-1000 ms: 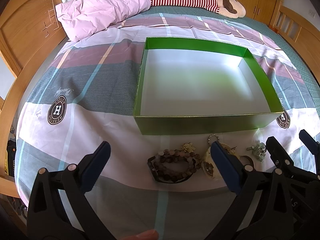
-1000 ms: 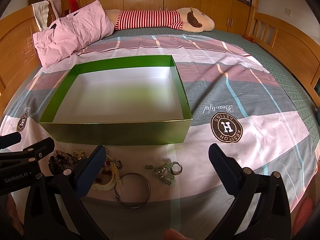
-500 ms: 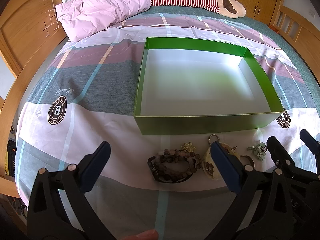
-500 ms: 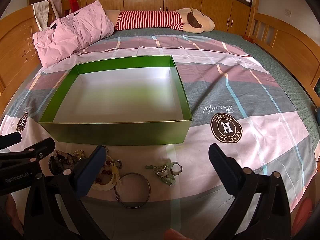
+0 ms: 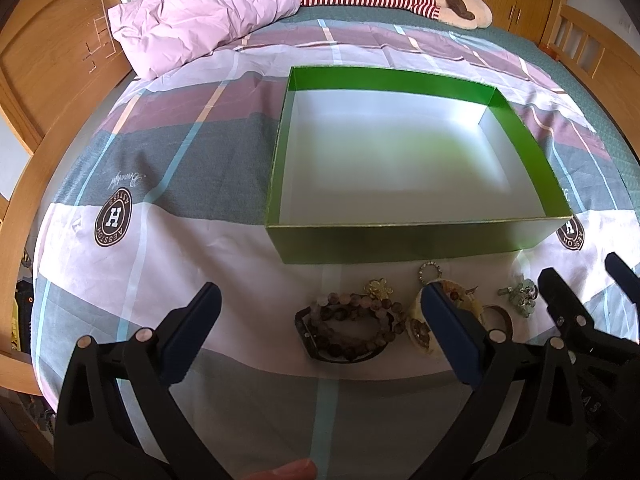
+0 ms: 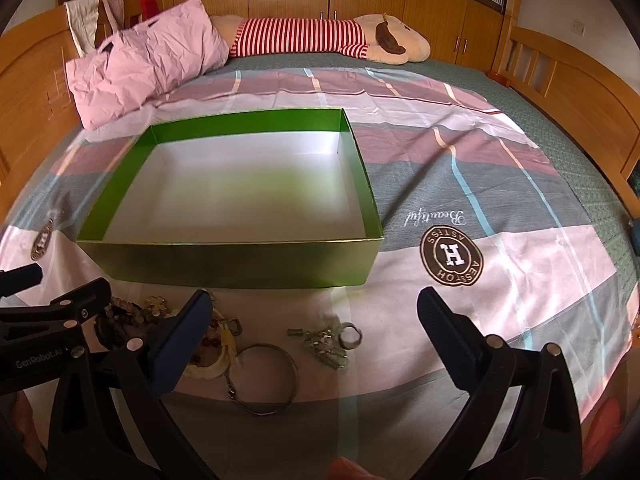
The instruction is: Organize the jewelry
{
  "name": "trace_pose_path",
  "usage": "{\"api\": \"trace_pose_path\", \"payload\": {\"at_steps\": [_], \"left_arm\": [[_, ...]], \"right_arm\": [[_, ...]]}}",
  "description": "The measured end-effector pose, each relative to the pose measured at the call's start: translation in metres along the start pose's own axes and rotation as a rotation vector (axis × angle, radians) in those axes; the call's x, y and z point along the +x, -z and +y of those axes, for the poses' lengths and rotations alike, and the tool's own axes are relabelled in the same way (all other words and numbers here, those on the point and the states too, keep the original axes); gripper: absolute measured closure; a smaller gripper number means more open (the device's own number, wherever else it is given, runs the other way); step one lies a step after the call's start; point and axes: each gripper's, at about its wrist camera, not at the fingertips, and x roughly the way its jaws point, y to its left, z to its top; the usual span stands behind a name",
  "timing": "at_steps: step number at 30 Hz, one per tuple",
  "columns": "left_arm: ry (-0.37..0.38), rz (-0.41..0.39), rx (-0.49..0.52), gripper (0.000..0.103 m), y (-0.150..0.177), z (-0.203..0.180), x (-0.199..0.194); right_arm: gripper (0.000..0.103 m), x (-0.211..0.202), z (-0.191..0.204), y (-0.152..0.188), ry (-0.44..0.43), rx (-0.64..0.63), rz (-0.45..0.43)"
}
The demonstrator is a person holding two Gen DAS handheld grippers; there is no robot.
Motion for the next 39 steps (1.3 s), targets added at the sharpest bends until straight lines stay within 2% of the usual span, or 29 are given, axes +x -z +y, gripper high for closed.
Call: {"api": "trace_pose_path", "payload": {"at_steps": [3,4,5,8,9,10,12,13,14,17,20,24,28,30,31,33,35,36,37,39], "left_arm": [[-0.009,0.029,0.014,0.002,-0.002,-0.001,0.006],[-0.006,0.039,0.018,0.002,-0.002,0.002,0.007],[-0.006,0.044,0.019,0.002,-0.003,0.005,0.008],[0.004,0.055,-0.003,0.002,-0.005,0.022,0.008],[0.019,0.063,-0.017,0.002,-0.006,0.03,0.009],[0.034,0.067,-0.03,0.005,-0.007,0.035,0.009],[0.096,0.08,-0.091,0.01,-0.007,0.055,0.011],[0.133,0.09,-0.123,0.015,-0.006,0.064,0.012],[0.161,0.106,-0.14,0.022,-0.004,0.069,0.014],[0.234,0.173,-0.152,0.03,0.003,0.076,0.023],[0.215,0.2,-0.096,0.033,0.01,0.067,0.029],[0.198,0.24,-0.045,0.032,0.018,0.054,0.04],[0.174,0.274,-0.04,0.033,0.022,0.051,0.05],[0.171,0.286,-0.039,0.041,0.021,0.051,0.055],[0.173,0.298,-0.041,0.052,0.023,0.052,0.059],[0.188,0.312,-0.048,0.059,0.024,0.053,0.062],[0.215,0.311,-0.046,0.076,0.026,0.053,0.061],[0.232,0.307,-0.04,0.081,0.026,0.052,0.06],[0.247,0.305,-0.031,0.089,0.026,0.05,0.058],[0.254,0.299,-0.01,0.089,0.027,0.044,0.056]], "right_arm": [[0.001,-0.001,-0.001,-0.004,0.135,-0.056,-0.026],[0.001,-0.002,-0.003,-0.005,0.151,-0.06,-0.033],[0.001,-0.002,-0.008,-0.007,0.157,-0.056,-0.036],[0.003,0.005,-0.028,-0.01,0.101,0.013,0.017],[0.014,0.011,-0.034,-0.009,0.064,0.044,0.059],[0.031,0.016,-0.037,-0.007,0.031,0.061,0.101],[0.053,0.026,-0.038,-0.002,-0.037,0.082,0.174],[0.063,0.029,-0.036,0.001,-0.076,0.083,0.199],[0.066,0.031,-0.033,0.003,-0.107,0.082,0.215],[0.068,0.033,-0.017,0.011,-0.201,0.029,0.269],[0.068,0.032,0.002,0.017,-0.239,-0.032,0.286],[0.068,0.037,0.014,0.019,-0.306,-0.027,0.28],[0.068,0.046,0.026,0.015,-0.292,-0.039,0.273],[0.068,0.052,0.031,0.017,-0.287,-0.051,0.292],[0.068,0.056,0.032,0.018,-0.29,-0.054,0.302],[0.071,0.056,0.037,0.021,-0.271,-0.09,0.291],[0.083,0.053,0.041,0.022,-0.233,-0.135,0.278],[0.093,0.052,0.043,0.022,-0.238,-0.139,0.283],[0.095,0.052,0.043,0.023,-0.245,-0.141,0.292],[0.095,0.049,0.042,0.023,-0.224,-0.155,0.284]]}}
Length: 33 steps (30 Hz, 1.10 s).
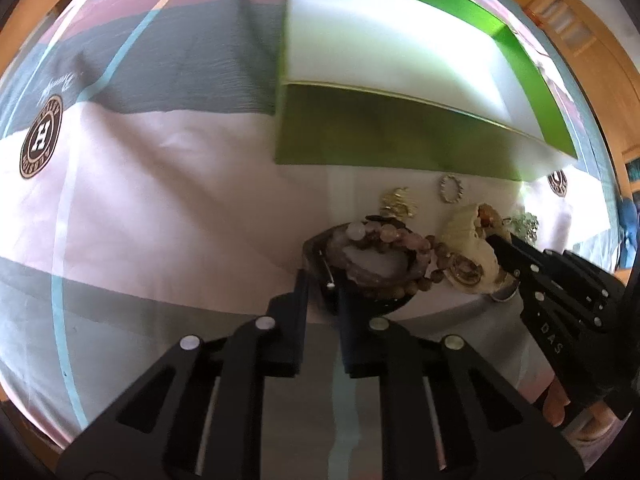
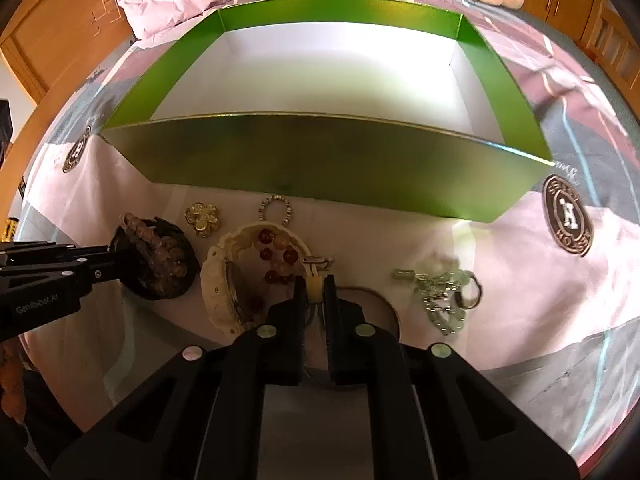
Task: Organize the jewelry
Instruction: 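Move the left tool to the black watch while the right tool reaches the cream watch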
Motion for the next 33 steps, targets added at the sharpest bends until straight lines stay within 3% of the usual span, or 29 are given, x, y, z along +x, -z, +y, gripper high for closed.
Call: {"api": "trace_pose_path", "payload": {"at_steps": [5,9,12,18,23,33], "left_arm": [[0.154,-0.014,0.023,0.089,0.0,-0.009,-0.01],[0.252,-0.075,0.023,0.09,-0.001,-0.005,-0.031],[0.225,-0.079,0.002,0.09,-0.002,-0.001,-0.031],[0.169,-0.057,-0.007,0.089,-0.003,-0.007,-0.021],[0.135,-0.041,-0.022,0.07,-0.001,0.006,-0.017],[0.087,-0.027,0.018,0.063,-0.004,-0.004,-0.007]], "right_arm": [[0.095,-0.009,-0.016,-0.003,0.001,0.06,-0.038],[0.094,-0.039,-0.031,-0.007,-0.066,0.101,-0.157],[0.094,-0.047,-0.035,-0.006,-0.099,0.093,-0.187],[0.094,-0.039,-0.035,0.0,-0.068,0.083,-0.133],[0.094,-0.036,-0.039,0.002,-0.028,0.104,-0.122],[0.09,-0.026,-0.035,0.002,-0.003,0.102,-0.096]]}}
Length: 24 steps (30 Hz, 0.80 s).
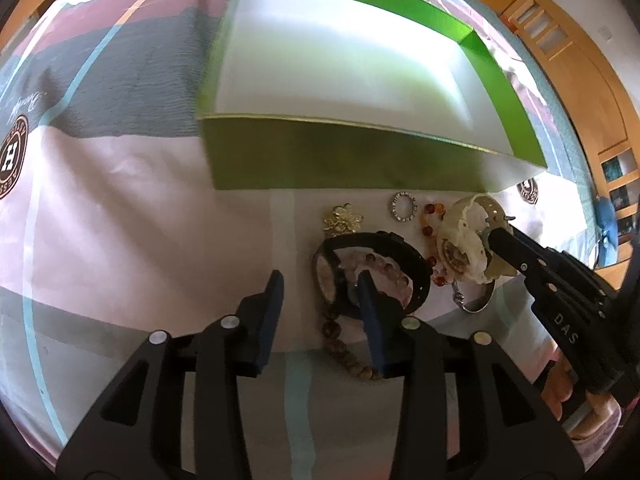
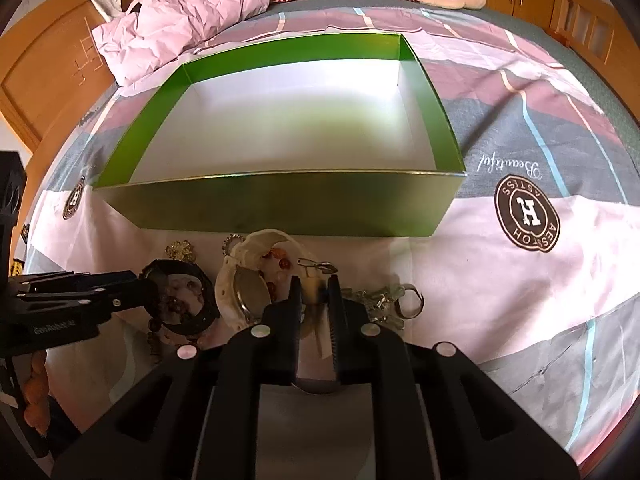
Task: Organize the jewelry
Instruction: 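Move the left tool to the black watch while the right tool reaches the cream watch, then close the left tool on the black watch while the right tool grips the cream watch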
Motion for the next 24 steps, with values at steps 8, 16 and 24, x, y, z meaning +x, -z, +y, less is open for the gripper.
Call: {"api": "trace_pose_path", "payload": {"at_steps": [8,16,24], "left_arm": [[-0.07,-0.012,0.052,0.058,0.0,-0.013,0.008],[-0.143,-0.04,0.097,0.057,0.0,-0.019,0.009],[-0.178,-0.051,0.112,0.05,0.001,-0.019,0.009]], "right_arm": [[0.081,0.001,-0.002,0.0,0.007,0.022,-0.003],[0.081,0.008,0.003,0.001,0.03,0.005,0.003],[0.069,0.017,0.002,0.001,0.053,0.01,0.02]]}}
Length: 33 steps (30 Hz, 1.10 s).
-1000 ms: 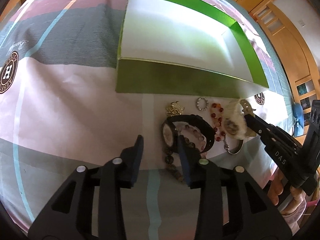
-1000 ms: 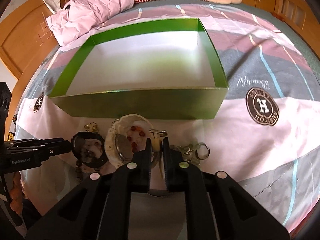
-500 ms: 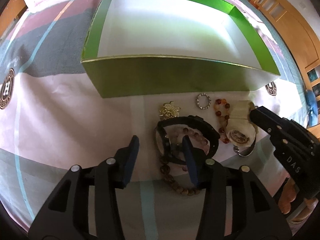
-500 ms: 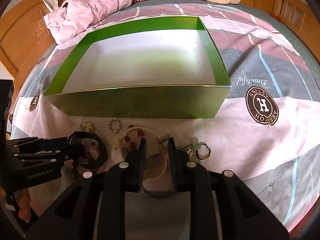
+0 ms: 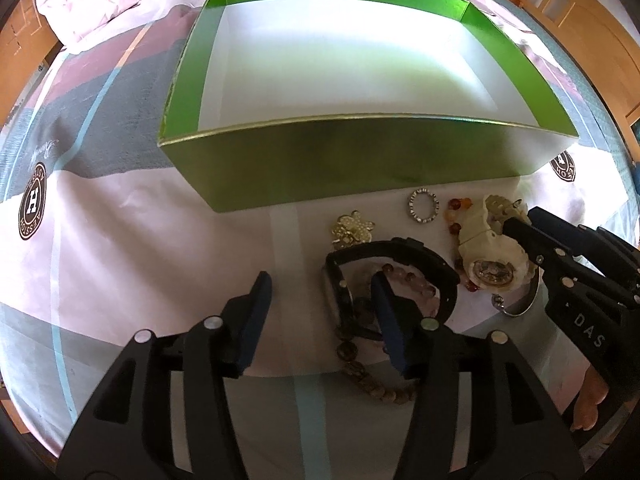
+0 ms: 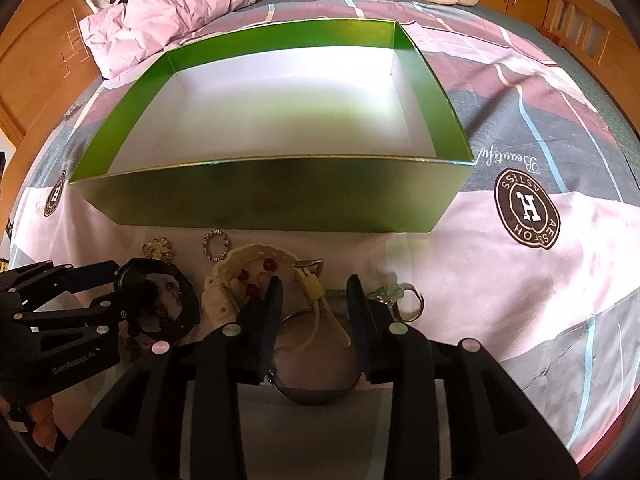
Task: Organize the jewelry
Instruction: 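Close the left tool on the black watch while the right tool grips the cream watch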
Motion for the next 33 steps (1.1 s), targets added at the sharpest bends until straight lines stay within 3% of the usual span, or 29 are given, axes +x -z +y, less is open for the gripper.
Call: {"api": "trace_pose_path", "payload": {"at_steps": [12,16,17,18,20,33], "left_arm": [[-0.002,-0.002,0.002,0.052,0.0,-0.003,0.003],[0.051,0.002,0.001,0.077,0.0,-0.005,0.004],[0.06,0.002,0.002,0.081,0.0,-0.006,0.003],[0.061,0.001,0.006,0.082,0.0,-0.007,0.003],[0.066,0.0,0.007,0.086,0.0,-0.008,0.003],[0.058,-0.031,-0.024,0.087,-0.004,-0.002,-0.008]], "right_arm": [[0.069,0.007,0.0,0.001,0.025,-0.009,0.011],[0.07,0.006,0.0,0.001,0.023,-0.006,0.007],[0.073,0.006,0.0,0.002,0.02,-0.009,0.005],[0.083,0.005,0.002,0.002,0.017,-0.016,0.002],[0.088,0.003,0.004,0.002,0.021,-0.03,-0.011],[0.092,-0.009,0.001,-0.001,0.006,-0.027,-0.047]]}}
